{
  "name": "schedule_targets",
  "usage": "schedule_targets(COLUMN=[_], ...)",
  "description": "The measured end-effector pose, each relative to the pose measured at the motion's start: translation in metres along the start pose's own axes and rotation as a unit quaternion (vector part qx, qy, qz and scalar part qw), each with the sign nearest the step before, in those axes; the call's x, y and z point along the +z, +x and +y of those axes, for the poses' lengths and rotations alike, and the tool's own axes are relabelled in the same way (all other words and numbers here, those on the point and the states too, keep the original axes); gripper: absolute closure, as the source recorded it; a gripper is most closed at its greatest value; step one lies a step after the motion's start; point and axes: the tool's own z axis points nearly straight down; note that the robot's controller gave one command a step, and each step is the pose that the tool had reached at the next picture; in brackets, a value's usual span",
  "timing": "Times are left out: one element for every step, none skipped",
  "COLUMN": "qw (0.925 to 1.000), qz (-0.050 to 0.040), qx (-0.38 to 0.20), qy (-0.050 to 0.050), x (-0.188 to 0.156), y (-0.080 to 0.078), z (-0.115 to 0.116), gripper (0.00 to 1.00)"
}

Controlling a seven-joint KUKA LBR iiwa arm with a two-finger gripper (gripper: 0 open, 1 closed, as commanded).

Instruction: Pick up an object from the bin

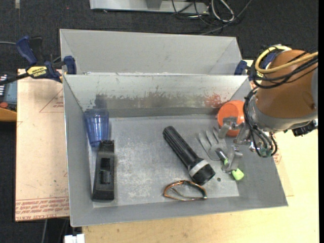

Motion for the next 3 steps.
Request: schedule_targets(qw=[0.9764, 1.0, 0.9882], qz=[-0.0021, 0.0013, -0.0033], qx=[-0.216, -0.007, -0.153], qy=[0.001, 0.0, 0.001], x=[-0.014, -0.012, -0.027], y=[-0.002, -0.001, -0.009], z=[-0.032, 0.006, -0.041], gripper=[0.0, 0.0, 0.0])
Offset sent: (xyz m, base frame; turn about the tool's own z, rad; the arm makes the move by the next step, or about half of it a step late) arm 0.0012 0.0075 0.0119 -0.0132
